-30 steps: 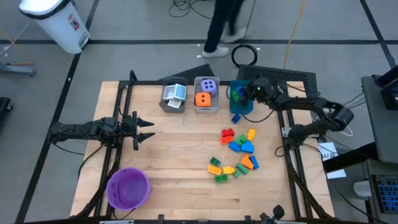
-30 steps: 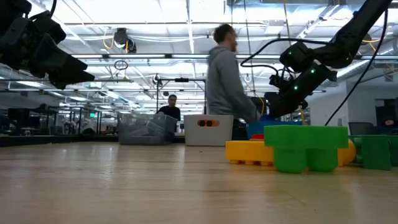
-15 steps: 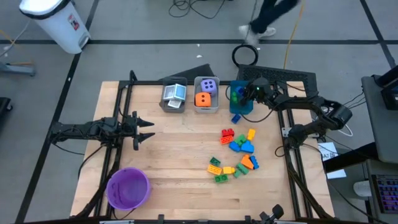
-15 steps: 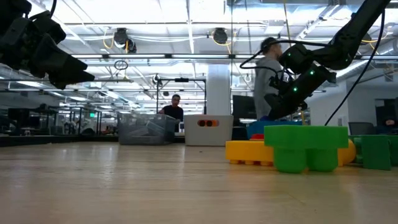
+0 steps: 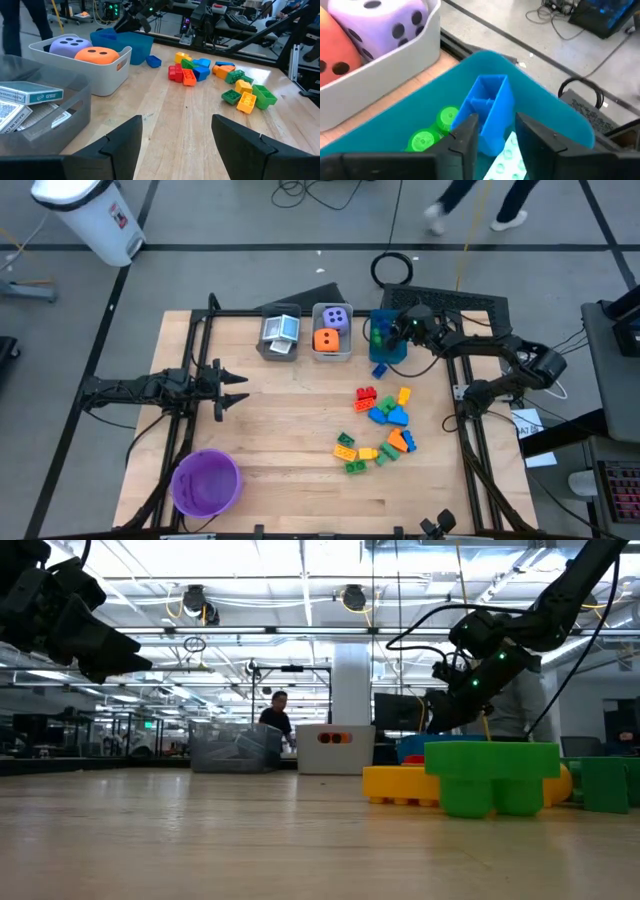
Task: Pick & Place Toys
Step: Put the yellow game piece into the blue bin, then put the blue game piece into the blue bin
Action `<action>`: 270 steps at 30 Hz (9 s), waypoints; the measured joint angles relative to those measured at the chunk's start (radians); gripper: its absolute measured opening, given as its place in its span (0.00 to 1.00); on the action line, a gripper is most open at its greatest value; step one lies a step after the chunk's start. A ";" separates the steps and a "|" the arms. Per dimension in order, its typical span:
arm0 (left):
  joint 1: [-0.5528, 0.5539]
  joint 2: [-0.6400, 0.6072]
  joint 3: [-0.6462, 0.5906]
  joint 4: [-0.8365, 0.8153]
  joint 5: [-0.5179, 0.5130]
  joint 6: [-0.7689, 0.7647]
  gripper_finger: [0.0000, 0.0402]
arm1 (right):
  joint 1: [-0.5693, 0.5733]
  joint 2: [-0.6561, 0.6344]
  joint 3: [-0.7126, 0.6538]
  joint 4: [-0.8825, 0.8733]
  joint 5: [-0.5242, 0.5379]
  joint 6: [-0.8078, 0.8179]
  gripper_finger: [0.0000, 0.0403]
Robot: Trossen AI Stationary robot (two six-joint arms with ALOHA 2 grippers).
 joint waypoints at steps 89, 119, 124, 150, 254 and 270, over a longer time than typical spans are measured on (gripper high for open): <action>0.000 0.000 0.000 0.002 0.000 0.000 0.61 | 0.632 -0.247 -0.047 -0.858 0.005 0.886 0.31; 0.000 0.000 0.000 0.002 0.000 0.000 0.61 | 0.630 -0.248 0.020 -0.732 0.079 0.539 0.64; 0.000 0.000 0.000 0.002 0.000 0.000 0.61 | 0.630 -0.244 0.093 -0.894 0.083 0.516 0.67; 0.000 0.000 0.000 0.003 0.000 0.000 0.61 | 0.632 -0.174 0.069 -0.874 0.029 0.486 0.64; 0.000 0.000 0.000 0.003 0.000 0.000 0.61 | 0.005 0.116 0.076 -0.092 0.182 0.193 0.51; 0.000 0.000 0.000 0.003 0.000 0.000 0.61 | 0.250 -0.163 0.076 -0.136 0.179 0.098 0.54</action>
